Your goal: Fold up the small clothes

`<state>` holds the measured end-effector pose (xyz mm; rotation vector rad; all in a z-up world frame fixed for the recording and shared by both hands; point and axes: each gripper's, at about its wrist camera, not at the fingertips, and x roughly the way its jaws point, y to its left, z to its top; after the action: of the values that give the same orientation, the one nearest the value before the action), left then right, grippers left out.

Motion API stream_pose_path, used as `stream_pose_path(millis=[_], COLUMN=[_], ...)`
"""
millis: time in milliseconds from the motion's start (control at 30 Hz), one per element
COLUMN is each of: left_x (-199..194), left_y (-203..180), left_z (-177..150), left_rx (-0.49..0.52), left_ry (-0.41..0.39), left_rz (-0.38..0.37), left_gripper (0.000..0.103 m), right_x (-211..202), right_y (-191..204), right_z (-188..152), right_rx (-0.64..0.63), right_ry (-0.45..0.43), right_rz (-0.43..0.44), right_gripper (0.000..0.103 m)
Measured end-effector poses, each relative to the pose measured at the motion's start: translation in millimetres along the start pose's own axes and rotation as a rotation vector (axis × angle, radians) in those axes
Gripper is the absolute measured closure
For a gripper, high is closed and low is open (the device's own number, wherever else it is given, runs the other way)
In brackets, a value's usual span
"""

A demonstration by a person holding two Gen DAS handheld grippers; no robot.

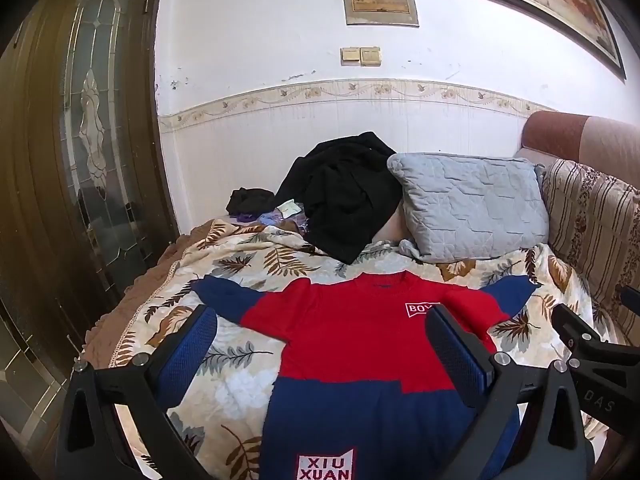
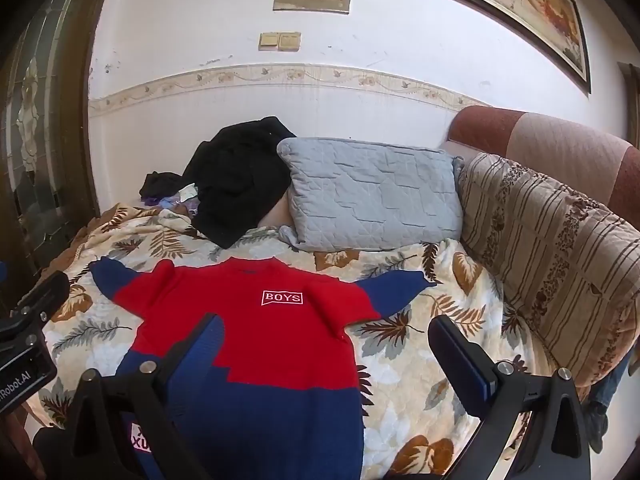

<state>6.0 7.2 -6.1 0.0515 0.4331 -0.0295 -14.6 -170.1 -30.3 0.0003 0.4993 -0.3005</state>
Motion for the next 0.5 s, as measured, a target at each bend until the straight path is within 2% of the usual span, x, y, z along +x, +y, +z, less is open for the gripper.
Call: stream_pose_path(millis=[200, 500], left_x=[6, -9], left_y=[-6, -10], left_z=[-1, -2], left_rx=[0.003, -0.011], left_ry=[-0.006, -0.052], left_rz=[-0.001, -0.019], left_gripper=[0.0, 0.0], right_x=[2, -5], right_y=[-1, -2], right_z=[0, -2], right_rx=[0.004, 0.027], right_ry=[-0.001, 0.025], right_rz=[-0.006, -0.011], right_gripper=[0.0, 0.0])
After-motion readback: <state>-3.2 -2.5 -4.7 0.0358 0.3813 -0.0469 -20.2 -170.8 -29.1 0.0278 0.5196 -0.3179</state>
